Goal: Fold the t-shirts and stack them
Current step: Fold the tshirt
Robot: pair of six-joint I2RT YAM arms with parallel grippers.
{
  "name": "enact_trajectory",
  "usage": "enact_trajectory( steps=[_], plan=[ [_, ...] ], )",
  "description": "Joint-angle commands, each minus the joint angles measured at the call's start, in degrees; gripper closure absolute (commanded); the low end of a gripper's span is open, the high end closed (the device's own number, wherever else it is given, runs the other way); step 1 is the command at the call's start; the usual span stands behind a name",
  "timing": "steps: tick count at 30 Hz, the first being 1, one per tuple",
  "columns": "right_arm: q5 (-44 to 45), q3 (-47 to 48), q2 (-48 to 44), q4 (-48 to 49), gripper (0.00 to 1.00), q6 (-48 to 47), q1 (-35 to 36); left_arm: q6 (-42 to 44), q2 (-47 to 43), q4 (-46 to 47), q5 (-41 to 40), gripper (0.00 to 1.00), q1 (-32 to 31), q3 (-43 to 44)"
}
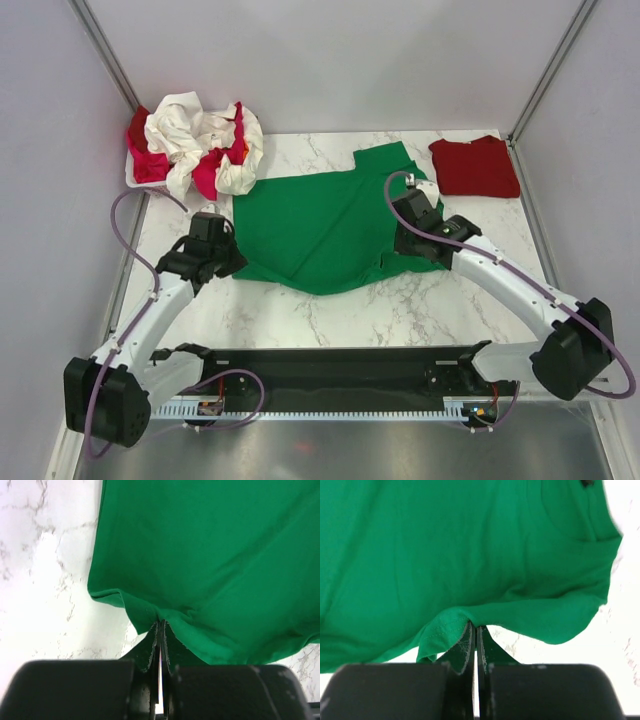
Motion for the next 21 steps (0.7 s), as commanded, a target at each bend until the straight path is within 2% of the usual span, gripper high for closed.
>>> enact_trajectory(
  steps=[1, 11, 21],
  plan=[
    [2.66, 5.46, 2.87, 3.96, 1.00, -5.52, -1.47, 4.66, 3.35, 2.45, 2.19, 0.98, 1.47, 5.32],
    [5.65, 13.37, 10.61, 5.11, 1.00, -9.22, -5.86, 7.22, 14.25, 3.07, 3.78, 0.98, 3.76, 10.95],
    [5.13, 18.12, 18.95, 6.78, 1.00, -10.71, -9.12, 8.10, 20.67, 3.42, -0.78, 0.98, 4.64, 16.04]
  ],
)
